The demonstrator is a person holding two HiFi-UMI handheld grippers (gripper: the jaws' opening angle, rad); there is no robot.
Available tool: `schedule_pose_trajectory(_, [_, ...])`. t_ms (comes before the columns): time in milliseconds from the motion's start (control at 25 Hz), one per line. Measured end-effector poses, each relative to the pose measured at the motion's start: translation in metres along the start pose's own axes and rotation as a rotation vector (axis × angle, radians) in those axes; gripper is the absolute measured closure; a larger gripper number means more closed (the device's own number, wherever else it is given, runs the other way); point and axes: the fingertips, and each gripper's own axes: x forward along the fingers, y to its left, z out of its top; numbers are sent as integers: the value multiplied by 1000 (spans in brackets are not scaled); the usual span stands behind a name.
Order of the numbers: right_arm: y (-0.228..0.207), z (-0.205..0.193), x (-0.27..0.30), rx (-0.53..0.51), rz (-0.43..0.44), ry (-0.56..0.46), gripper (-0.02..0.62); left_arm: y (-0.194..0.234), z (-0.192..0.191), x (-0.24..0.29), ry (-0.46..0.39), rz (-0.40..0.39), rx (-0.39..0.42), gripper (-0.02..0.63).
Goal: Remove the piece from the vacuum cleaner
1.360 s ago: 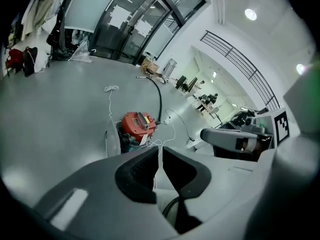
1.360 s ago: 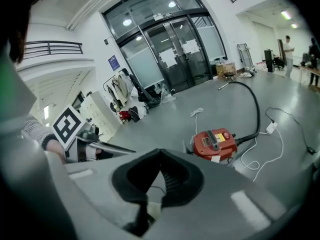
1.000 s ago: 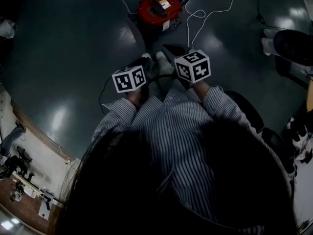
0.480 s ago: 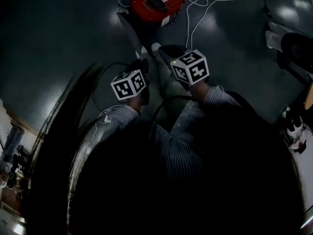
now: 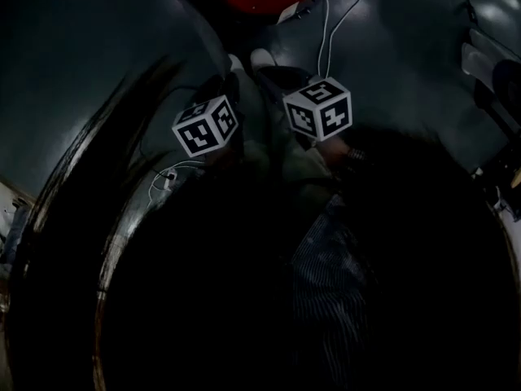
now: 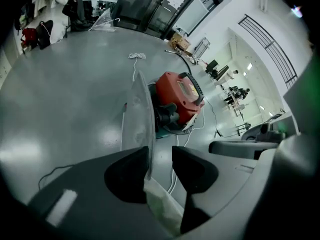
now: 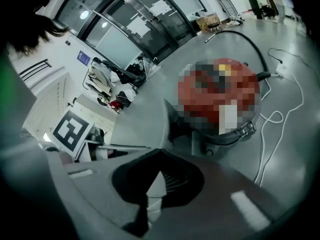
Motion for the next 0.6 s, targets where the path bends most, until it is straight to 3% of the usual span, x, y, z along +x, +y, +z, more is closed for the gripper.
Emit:
schedule_pose_trajectory(160, [-6,-10,12,20,13,29,594,10,15,20,-5,18,28,431])
schedule_pose_trajectory(320, [-9,-15,14,5,21,52,594,15,22,39,7,6,-5,431])
schedule_pose_trajectory(600, [-24,-15,11,40,6,41,594,17,13,57,59,36,26,440])
